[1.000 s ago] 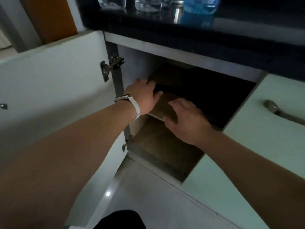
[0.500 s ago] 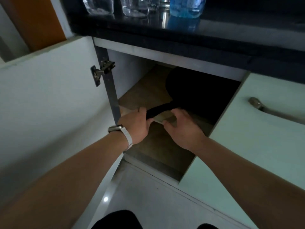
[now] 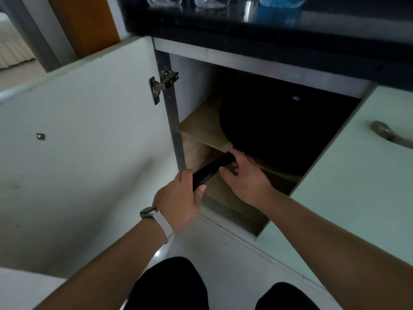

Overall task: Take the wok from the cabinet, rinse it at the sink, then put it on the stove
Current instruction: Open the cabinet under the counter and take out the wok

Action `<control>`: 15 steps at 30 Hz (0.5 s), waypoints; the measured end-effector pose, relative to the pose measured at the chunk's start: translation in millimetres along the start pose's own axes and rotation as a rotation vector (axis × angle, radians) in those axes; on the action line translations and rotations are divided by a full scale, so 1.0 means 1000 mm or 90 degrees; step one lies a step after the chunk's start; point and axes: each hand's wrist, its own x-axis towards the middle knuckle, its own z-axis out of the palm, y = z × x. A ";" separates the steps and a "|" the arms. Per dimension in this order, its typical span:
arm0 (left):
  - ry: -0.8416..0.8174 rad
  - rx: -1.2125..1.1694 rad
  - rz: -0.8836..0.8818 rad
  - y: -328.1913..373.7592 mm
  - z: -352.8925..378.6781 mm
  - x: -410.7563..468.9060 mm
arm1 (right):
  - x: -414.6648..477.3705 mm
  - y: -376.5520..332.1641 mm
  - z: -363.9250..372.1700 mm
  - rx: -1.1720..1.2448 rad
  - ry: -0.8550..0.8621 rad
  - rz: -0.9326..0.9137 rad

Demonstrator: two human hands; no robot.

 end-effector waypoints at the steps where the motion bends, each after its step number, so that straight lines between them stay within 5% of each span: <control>1: 0.002 -0.012 0.001 -0.006 -0.002 -0.004 | -0.001 0.000 0.003 -0.001 -0.016 -0.011; 10: -0.040 -0.003 -0.002 -0.011 -0.017 0.013 | -0.002 -0.005 0.017 -0.020 0.048 -0.078; 15: -0.184 0.064 -0.012 0.005 -0.024 0.052 | 0.001 -0.002 0.013 -0.026 0.062 -0.122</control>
